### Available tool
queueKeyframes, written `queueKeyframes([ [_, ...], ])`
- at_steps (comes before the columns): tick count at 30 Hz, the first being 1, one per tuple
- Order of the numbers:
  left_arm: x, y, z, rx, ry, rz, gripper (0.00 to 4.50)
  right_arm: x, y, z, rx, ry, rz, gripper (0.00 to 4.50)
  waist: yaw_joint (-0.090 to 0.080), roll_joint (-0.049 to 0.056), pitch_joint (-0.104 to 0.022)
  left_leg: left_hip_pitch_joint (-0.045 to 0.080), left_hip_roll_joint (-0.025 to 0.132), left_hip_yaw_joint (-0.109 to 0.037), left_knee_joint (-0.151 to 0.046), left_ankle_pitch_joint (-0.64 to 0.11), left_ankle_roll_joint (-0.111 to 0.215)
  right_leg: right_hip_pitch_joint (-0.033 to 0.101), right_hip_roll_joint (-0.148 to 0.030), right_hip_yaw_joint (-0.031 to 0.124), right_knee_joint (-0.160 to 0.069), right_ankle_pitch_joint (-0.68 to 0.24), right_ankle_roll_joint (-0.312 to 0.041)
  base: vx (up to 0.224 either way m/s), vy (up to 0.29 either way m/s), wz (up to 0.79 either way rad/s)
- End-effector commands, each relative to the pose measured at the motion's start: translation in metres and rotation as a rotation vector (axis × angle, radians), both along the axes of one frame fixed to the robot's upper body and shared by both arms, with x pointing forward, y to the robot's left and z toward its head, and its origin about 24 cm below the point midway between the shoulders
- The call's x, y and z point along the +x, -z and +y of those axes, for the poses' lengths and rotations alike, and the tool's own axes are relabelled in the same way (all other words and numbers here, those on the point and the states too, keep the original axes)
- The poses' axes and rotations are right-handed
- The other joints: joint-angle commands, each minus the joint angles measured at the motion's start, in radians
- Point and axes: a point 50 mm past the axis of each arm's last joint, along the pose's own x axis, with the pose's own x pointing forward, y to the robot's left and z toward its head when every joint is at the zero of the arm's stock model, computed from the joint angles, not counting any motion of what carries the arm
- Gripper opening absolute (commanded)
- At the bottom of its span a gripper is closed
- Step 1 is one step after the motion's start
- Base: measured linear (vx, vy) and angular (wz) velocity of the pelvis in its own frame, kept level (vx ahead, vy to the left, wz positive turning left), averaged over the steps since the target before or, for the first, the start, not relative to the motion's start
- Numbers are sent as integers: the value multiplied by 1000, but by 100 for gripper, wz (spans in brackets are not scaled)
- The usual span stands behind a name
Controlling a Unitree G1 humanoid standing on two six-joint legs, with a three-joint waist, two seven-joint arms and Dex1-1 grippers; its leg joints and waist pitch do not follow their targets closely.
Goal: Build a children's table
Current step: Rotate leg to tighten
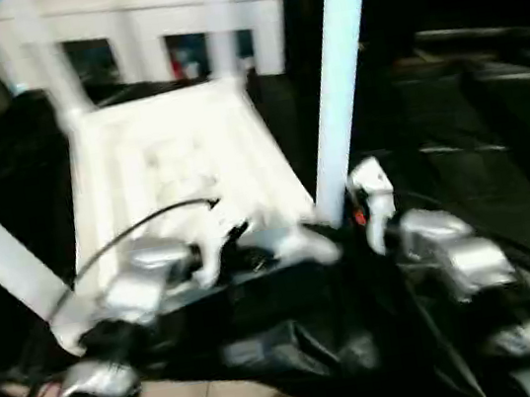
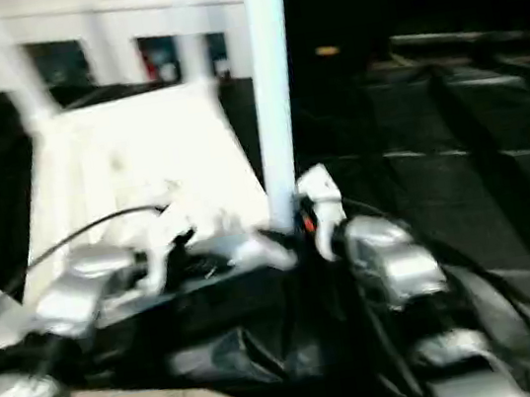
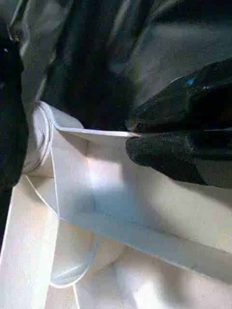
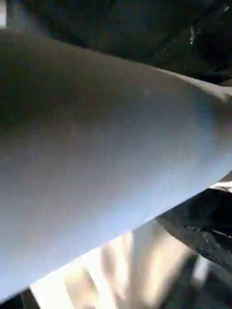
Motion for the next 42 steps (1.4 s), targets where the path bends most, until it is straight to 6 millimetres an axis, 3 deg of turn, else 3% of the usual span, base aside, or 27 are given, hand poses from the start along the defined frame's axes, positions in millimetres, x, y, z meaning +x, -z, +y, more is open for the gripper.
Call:
queueKeyframes([
  [1, 14, -28, -32, -123, -56, -98, 0, -15, 27, 50, 57, -58, 141, 229, 3, -5, -58, 2, 12, -9, -62, -249, 15, 42, -77, 38, -104, -494, -111, 0, 0, 0],
  [6, 11, -29, -43, -150, -20, -106, 0, -13, 16, 57, 103, -116, 64, 229, 3, -3, -62, -1, 16, -7, -63, -238, 36, 47, -74, 42, -92, -378, -147, 0, 0, 0],
  [7, 9, -29, -44, -150, -2, -109, 0, -14, 14, 57, 132, -147, 56, 273, 4, -2, -62, -2, 16, -6, -62, -233, 41, 49, -74, 43, -89, -354, -156, 0, 0, 0],
  [12, 5, -28, -40, -148, 60, -113, 0, -22, 10, 53, 131, -309, 42, 323, 9, -5, -64, -5, 15, -4, -59, -207, 65, 56, -74, 44, -84, -306, -175, 0, 0, 0],
  [13, 0, -28, -34, -142, 124, -110, 0, -27, 10, 44, 107, -411, 41, 323, 14, -4, -65, -6, 18, -5, -59, -195, 73, 58, -76, 45, -81, -287, -181, 0, 0, 0],
  [15, -3, -28, -31, -141, 164, -108, 0, -30, 10, 38, 94, -457, 44, 323, 14, -3, -65, -9, 19, -6, -60, -189, 76, 60, -78, 44, -80, -285, -183, 0, 0, 0],
  [19, -8, -28, -20, -129, 243, -94, 0, -36, 8, 19, 57, -575, 50, 323, 20, 1, -64, -1, 23, -3, -60, -208, 70, 53, -75, 44, -83, -309, -186, 0, 0, 0],
  [27, -24, -28, 3, -102, 434, -25, 0, -49, 1, -13, 4, -772, 111, 323, 45, 2, -66, 1, 30, -1, -59, -199, 69, 54, -76, 45, -70, -236, -212, 0, 0, 0],
  [33, -29, -26, 11, -80, 490, 17, 0, -52, -1, -16, -13, -831, 138, 323, 48, 2, -63, 3, 28, -1, -61, -220, 56, 50, -75, 45, -78, -309, -192, 0, 0, 0],
  [42, -32, -25, 12, -76, 507, 33, 0, -57, 0, -15, -4, -879, 178, 271, 59, 1, -66, 2, 29, -2, -60, -202, 50, 51, -76, 45, -73, -274, -194, 0, 0, 0],
])
